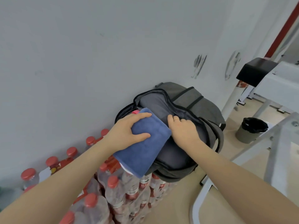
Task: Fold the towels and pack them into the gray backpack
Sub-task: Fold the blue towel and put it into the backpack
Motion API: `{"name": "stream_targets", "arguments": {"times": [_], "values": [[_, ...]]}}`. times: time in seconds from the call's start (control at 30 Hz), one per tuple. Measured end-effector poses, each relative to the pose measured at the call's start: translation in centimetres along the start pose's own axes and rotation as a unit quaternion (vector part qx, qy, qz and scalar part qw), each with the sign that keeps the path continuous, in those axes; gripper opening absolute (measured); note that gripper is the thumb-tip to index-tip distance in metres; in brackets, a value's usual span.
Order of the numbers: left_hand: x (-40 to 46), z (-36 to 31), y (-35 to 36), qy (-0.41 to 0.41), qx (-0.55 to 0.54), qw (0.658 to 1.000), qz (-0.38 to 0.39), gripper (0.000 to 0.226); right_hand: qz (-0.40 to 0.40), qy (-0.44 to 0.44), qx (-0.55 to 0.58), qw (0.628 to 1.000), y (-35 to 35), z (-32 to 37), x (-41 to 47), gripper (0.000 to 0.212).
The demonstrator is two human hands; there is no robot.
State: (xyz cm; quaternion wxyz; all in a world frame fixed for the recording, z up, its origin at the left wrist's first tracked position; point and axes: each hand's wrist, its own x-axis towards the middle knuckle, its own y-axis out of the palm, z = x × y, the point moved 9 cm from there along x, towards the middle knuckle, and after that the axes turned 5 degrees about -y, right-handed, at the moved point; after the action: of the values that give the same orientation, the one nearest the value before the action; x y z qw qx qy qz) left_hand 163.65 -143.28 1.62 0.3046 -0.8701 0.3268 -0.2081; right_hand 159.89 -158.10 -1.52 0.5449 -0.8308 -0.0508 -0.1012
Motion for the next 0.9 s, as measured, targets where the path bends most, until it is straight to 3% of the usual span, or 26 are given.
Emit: {"name": "stream_targets", "arguments": {"times": [0.17, 0.27, 0.4, 0.5, 0.6, 0.7, 0.77, 0.83, 0.9], "values": [[2.6, -1.8, 0.8, -0.008, -0.081, 0.996, 0.034, 0.052, -0.036, 0.064, 0.062, 0.995, -3.9, -6.1, 0.9, 0.028], [4.8, -4.3, 2.1, 0.01, -0.118, 0.991, 0.061, 0.05, 0.017, 0.074, 0.149, 0.986, -3.6, -7.8, 2.0, 0.027], [6.6, -3.6, 7.0, 0.033, 0.082, 0.986, 0.14, 0.064, 0.028, 0.052, 0.16, 0.985, -3.4, -8.8, 2.3, 0.032], [7.1, -1.9, 8.4, 0.002, 0.065, 0.991, 0.12, 0.063, 0.011, 0.061, 0.188, 0.98, -3.3, -9.4, 2.1, 0.032], [8.1, -3.2, 9.6, 0.024, 0.046, 0.995, 0.081, 0.055, 0.005, 0.057, 0.202, 0.978, -2.8, -8.9, 2.2, 0.031], [8.3, -3.4, 10.9, 0.021, 0.18, 0.979, 0.094, 0.059, -0.01, 0.059, 0.204, 0.977, -3.0, -8.7, 2.2, 0.033], [7.3, -3.6, 8.7, 0.052, 0.33, 0.943, 0.007, 0.054, -0.005, 0.062, 0.201, 0.978, -2.7, -8.3, 1.7, 0.035], [4.4, -5.0, 7.2, 0.147, 0.372, 0.914, -0.064, 0.051, -0.009, 0.061, 0.188, 0.98, -2.4, -7.5, 1.1, 0.035], [1.3, -5.4, 8.6, 0.241, 0.319, 0.916, -0.022, 0.051, -0.014, 0.064, 0.173, 0.983, -2.4, -7.1, 0.8, 0.035]]}}
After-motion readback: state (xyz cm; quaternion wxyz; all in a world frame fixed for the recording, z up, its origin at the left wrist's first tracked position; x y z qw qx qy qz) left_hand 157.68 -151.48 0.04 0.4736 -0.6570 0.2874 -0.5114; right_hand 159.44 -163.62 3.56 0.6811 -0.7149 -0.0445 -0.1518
